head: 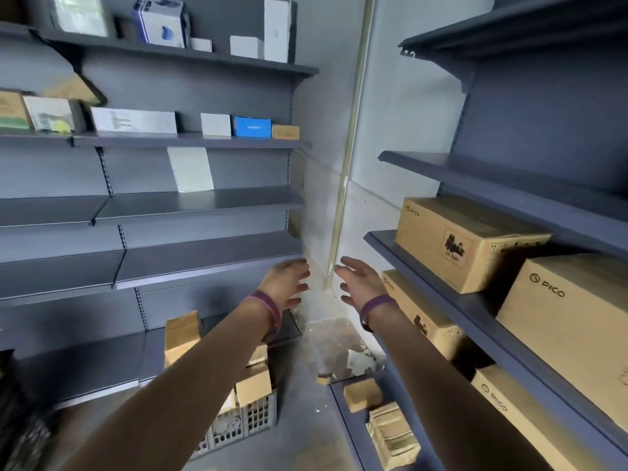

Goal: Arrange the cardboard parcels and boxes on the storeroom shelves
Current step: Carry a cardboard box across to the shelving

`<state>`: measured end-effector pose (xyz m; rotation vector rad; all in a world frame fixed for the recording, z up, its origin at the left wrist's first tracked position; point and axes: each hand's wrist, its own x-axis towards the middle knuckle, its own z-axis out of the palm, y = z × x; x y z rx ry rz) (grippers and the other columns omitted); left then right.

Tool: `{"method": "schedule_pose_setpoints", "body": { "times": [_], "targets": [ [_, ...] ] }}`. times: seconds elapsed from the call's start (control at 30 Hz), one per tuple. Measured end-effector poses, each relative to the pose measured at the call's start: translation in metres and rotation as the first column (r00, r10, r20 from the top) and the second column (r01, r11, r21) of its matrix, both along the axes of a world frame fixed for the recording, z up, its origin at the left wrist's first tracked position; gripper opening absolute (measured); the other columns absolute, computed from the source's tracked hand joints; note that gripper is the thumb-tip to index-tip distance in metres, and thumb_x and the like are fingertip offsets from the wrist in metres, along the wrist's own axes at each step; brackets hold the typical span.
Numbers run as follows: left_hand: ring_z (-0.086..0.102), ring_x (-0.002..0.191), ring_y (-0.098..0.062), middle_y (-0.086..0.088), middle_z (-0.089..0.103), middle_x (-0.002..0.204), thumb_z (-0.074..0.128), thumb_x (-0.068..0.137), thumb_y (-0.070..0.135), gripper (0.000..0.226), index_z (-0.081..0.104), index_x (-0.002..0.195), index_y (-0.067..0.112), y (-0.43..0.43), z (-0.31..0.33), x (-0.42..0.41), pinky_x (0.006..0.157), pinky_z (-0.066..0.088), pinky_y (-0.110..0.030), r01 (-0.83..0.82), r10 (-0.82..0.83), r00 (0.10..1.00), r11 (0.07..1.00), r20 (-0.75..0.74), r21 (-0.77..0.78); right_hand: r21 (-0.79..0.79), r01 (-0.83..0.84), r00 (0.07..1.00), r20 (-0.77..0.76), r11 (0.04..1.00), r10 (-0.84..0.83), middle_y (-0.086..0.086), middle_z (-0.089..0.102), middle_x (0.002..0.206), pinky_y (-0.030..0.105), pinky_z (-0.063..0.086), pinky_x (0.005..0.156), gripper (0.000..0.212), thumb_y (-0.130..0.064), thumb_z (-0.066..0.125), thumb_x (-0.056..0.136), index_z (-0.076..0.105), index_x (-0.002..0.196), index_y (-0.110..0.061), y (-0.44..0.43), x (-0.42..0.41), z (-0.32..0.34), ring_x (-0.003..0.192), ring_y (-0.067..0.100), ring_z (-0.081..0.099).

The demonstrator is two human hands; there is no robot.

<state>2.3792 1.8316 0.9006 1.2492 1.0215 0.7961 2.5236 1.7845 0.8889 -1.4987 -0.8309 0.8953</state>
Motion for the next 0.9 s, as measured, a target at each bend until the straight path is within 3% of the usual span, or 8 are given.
{"method": "schedule_pose_setpoints", "body": {
  "times": [0.07,0.17,0.3,0.47,0.57,0.67,0.83,0.9],
  "targets": [
    [0.055,0.123,-0.029,-0.006,0.058,0.133,0.045,0.107,0.025,0.037,0.049,0.142,0.012,0.043,0.003,0.006,0.104,0.042,-0.043,-0.01,0.011,1.0,1.0,-0.018,0.013,-0.008,-0.005,1.0,-0.017,1.0,0.005,0.013,0.058,0.127,0.039,0.047,0.103,0.039,-0.018,0.057,0.1,0.054,0.138,-0.015,0.045,0.008,-0.001,0.11,0.028,0.061],
    [0.056,0.115,-0.025,-0.004,0.059,0.125,0.044,0.107,0.025,0.037,0.05,0.142,0.012,0.093,0.009,0.02,0.099,0.044,-0.04,0.002,-0.001,0.999,1.0,-0.04,0.022,-0.032,-0.017,1.0,0.021,0.999,0.018,0.008,0.055,0.117,0.035,0.046,0.104,0.043,-0.02,0.059,0.098,0.052,0.14,-0.015,0.097,0.025,-0.004,0.105,0.021,0.055],
    [0.058,0.115,-0.024,-0.002,0.061,0.127,0.047,0.106,0.023,0.034,0.054,0.138,0.013,0.15,0.016,0.071,0.1,0.045,-0.041,0.057,-0.057,0.998,0.998,-0.02,0.015,-0.054,0.087,0.986,0.149,0.995,-0.078,0.003,0.052,0.133,0.036,0.044,0.106,0.045,-0.024,0.059,0.097,0.05,0.142,-0.021,0.141,0.072,-0.001,0.124,0.022,0.052],
    [0.054,0.115,-0.023,-0.004,0.058,0.122,0.055,0.1,0.025,0.031,0.058,0.13,0.017,0.188,0.019,0.166,0.098,0.044,-0.038,0.262,-0.261,0.965,0.965,-0.028,0.016,0.041,0.345,0.895,0.288,0.938,-0.342,-0.008,0.048,0.109,0.019,0.036,0.085,0.023,-0.017,0.056,0.099,0.055,0.122,-0.019,0.139,0.156,0.008,0.101,0.009,0.048],
    [0.052,0.11,-0.022,-0.005,0.057,0.116,0.059,0.094,0.028,0.015,0.061,0.107,0.021,0.204,0.02,0.224,0.099,0.046,-0.039,0.389,-0.387,0.92,0.92,-0.066,0.033,0.09,0.573,0.753,0.335,0.815,-0.566,0.002,0.054,0.128,0.028,0.038,0.101,0.034,-0.019,0.058,0.097,0.056,0.131,-0.015,0.118,0.2,0.012,0.114,0.02,0.052],
    [0.051,0.102,-0.023,-0.003,0.057,0.103,0.052,0.1,0.024,0.011,0.062,0.1,0.02,0.223,0.017,0.28,0.098,0.046,-0.038,0.474,-0.465,0.879,0.876,-0.11,0.084,0.132,0.744,0.584,0.348,0.655,-0.733,0.012,0.058,0.131,0.039,0.047,0.1,0.029,-0.015,0.058,0.096,0.059,0.125,-0.013,0.099,0.235,0.011,0.11,0.026,0.059],
    [0.055,0.109,-0.024,-0.005,0.059,0.116,0.06,0.096,0.027,0.028,0.056,0.121,0.014,0.262,0.006,0.353,0.093,0.044,-0.031,0.584,-0.569,0.812,0.79,-0.133,0.186,0.099,0.966,0.182,0.388,0.237,-0.904,0.023,0.049,0.129,0.036,0.034,0.104,0.033,-0.017,0.058,0.096,0.058,0.127,-0.007,0.081,0.267,0.018,0.12,0.04,0.047],
    [0.056,0.111,-0.027,-0.007,0.06,0.122,0.061,0.095,0.028,0.04,0.053,0.131,0.011,0.283,0.007,0.371,0.089,0.04,-0.029,0.587,-0.57,0.81,0.787,-0.137,0.191,0.073,0.984,0.122,0.381,0.161,-0.916,0.025,0.047,0.131,0.036,0.033,0.103,0.036,-0.02,0.059,0.096,0.056,0.129,-0.005,0.083,0.277,0.015,0.122,0.041,0.045]
  ]
}}
